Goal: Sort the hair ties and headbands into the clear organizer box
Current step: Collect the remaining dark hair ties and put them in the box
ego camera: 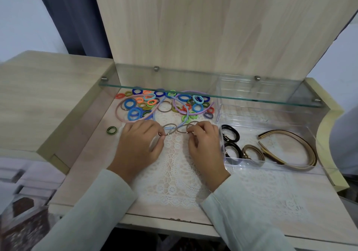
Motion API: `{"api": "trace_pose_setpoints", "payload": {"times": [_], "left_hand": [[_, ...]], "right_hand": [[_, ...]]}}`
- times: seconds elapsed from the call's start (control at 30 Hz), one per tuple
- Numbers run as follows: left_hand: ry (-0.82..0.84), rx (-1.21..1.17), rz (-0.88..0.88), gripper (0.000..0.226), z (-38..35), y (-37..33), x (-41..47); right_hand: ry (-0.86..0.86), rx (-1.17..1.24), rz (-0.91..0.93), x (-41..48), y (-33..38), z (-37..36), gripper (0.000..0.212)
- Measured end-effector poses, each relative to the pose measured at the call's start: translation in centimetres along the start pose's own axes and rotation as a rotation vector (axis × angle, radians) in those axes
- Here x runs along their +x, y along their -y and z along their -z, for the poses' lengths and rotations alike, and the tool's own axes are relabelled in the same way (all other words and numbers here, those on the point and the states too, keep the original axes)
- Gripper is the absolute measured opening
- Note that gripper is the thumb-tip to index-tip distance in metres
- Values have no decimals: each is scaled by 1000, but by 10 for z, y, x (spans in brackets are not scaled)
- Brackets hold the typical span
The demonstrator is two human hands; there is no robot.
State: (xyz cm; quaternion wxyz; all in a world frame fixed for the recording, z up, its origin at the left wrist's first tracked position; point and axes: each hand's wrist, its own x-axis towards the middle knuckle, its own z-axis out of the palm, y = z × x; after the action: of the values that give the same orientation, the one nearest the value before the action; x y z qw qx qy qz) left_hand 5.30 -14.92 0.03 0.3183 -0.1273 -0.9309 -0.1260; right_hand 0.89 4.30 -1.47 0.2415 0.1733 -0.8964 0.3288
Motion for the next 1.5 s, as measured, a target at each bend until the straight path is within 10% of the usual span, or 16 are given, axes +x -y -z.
{"api": "trace_pose_setpoints", "payload": {"times": [1.5], "left_hand": [[219,-109,194,30,-9,18,-14]], "right_hand": [[16,194,258,-2,16,-3,7]]}}
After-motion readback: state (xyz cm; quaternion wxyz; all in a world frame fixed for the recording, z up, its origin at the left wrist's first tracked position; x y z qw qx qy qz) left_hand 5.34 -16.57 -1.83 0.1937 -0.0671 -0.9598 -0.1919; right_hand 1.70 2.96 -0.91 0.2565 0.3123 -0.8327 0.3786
